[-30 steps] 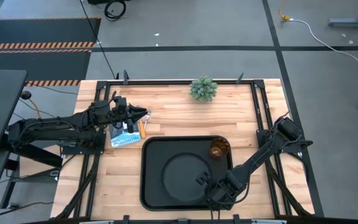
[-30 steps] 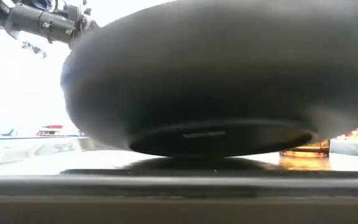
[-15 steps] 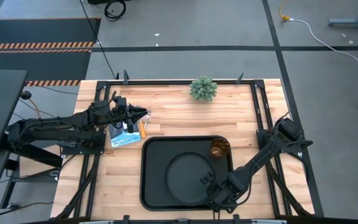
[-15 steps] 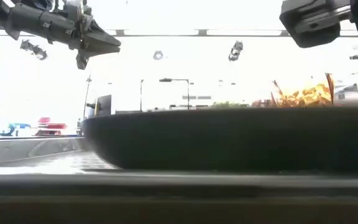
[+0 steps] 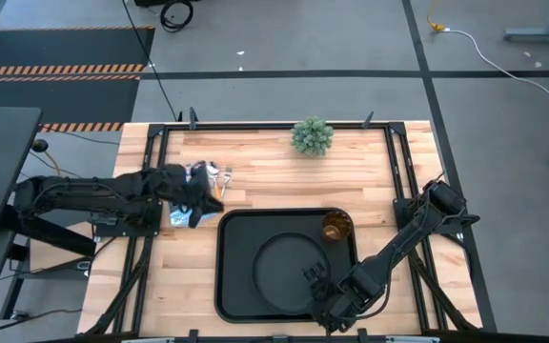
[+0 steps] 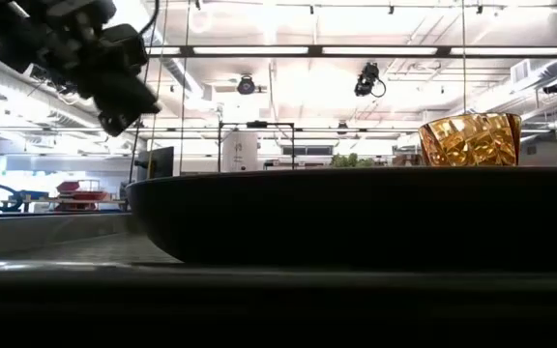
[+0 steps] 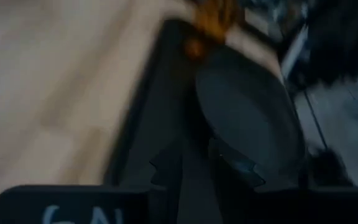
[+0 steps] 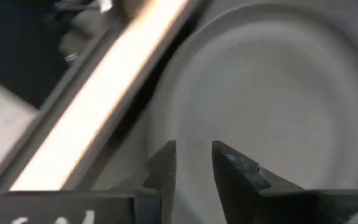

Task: Pick and place plate/cup/fork/spoon on tray
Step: Put the black plate on the black serving tray

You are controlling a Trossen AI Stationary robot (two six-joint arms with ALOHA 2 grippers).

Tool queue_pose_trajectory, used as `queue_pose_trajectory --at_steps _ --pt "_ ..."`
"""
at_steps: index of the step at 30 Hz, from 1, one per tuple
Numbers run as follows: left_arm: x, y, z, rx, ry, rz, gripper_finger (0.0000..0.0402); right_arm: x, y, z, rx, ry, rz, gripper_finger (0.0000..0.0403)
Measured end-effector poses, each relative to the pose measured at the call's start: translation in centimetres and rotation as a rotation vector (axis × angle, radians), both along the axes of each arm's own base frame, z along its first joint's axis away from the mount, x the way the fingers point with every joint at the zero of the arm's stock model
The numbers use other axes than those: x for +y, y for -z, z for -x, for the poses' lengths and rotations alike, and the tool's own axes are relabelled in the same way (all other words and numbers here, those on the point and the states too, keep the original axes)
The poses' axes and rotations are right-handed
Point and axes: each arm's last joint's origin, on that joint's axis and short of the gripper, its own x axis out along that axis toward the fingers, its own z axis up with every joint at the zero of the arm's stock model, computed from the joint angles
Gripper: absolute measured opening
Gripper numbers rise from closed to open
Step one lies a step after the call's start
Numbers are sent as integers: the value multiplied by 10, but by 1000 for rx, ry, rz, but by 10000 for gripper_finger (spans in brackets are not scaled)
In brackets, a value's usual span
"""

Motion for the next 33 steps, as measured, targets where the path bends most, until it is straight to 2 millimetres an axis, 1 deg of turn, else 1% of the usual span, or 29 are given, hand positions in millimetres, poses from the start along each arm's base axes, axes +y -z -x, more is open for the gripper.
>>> queue_pose_trajectory --at_steps 4,11,17,20,27,33 --pt "-15 13 -5 103 75 -26 87 -8 -12 -10 -104 90 85 108" --pt "-40 28 -17 183 142 -19 87 -25 -39 -31 -251 227 156 108" --pt "-62 39 -23 225 182 -30 87 -55 -43 -45 -236 311 202 101" --pt "-72 42 -27 214 190 -50 87 -73 -46 -51 -221 338 206 92" --pt "-86 50 -36 188 178 -26 87 -105 -72 -53 -252 368 183 71" --pt "-98 53 -47 199 173 -29 87 -125 -97 -42 -283 380 181 59"
